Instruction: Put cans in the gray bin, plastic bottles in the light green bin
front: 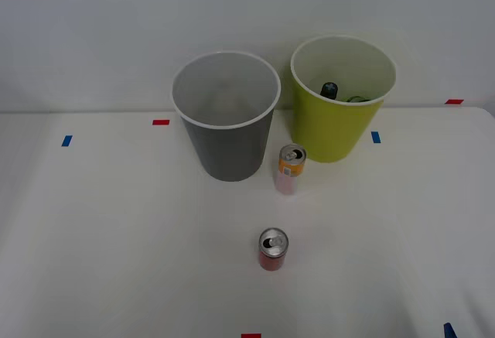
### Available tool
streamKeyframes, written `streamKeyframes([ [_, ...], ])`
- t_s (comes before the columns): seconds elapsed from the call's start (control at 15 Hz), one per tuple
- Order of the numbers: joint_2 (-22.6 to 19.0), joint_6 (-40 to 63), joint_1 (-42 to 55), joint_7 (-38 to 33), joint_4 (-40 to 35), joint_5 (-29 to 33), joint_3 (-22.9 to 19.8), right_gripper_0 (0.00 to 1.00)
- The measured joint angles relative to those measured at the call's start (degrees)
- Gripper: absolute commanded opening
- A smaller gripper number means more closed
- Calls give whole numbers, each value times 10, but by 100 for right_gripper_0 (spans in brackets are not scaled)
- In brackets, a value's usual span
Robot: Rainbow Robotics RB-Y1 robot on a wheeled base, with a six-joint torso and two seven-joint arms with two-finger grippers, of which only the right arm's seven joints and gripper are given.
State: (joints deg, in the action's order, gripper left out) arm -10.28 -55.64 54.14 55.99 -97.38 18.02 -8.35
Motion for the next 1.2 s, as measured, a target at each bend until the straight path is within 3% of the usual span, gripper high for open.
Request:
streamKeyframes([
  [1.2, 0, 0, 0, 0, 0, 0, 0, 100],
])
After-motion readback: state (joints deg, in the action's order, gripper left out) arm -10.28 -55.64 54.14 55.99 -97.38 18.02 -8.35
